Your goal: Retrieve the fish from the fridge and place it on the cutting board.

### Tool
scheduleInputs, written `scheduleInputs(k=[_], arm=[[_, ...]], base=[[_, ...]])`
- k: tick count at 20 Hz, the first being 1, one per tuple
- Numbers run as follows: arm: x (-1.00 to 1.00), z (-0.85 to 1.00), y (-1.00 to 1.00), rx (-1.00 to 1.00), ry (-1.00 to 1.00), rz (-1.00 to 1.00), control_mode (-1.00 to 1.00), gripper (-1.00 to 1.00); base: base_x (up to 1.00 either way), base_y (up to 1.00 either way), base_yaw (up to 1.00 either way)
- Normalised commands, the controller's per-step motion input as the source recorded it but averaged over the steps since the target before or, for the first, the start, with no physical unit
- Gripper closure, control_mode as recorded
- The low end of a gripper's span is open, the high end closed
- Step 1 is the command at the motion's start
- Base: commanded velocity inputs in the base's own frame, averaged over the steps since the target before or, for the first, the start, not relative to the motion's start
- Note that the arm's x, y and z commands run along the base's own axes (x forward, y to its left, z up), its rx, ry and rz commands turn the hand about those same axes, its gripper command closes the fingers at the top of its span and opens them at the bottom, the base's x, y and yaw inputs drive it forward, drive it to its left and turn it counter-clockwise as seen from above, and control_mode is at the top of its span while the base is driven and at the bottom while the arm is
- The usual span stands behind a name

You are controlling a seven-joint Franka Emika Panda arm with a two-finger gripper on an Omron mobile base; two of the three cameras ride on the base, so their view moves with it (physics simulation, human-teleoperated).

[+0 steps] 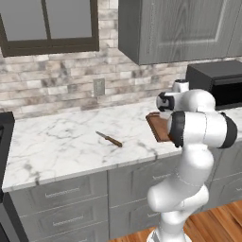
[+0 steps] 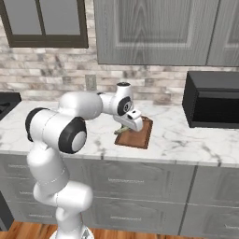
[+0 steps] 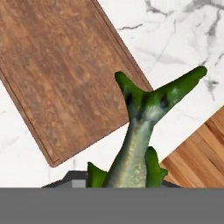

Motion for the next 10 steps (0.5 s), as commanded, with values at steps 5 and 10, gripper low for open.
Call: scheduleInputs(k=[5, 10], arm=[[0.54, -0.33, -0.11, 0.03, 0.00, 0.03, -1.00, 1.00], [0.43, -0.38, -0.17, 0.03, 0.00, 0.05, -1.00, 1.00]], base=[[0.00, 0.00, 0.00], [0.00, 0.00, 0.00]])
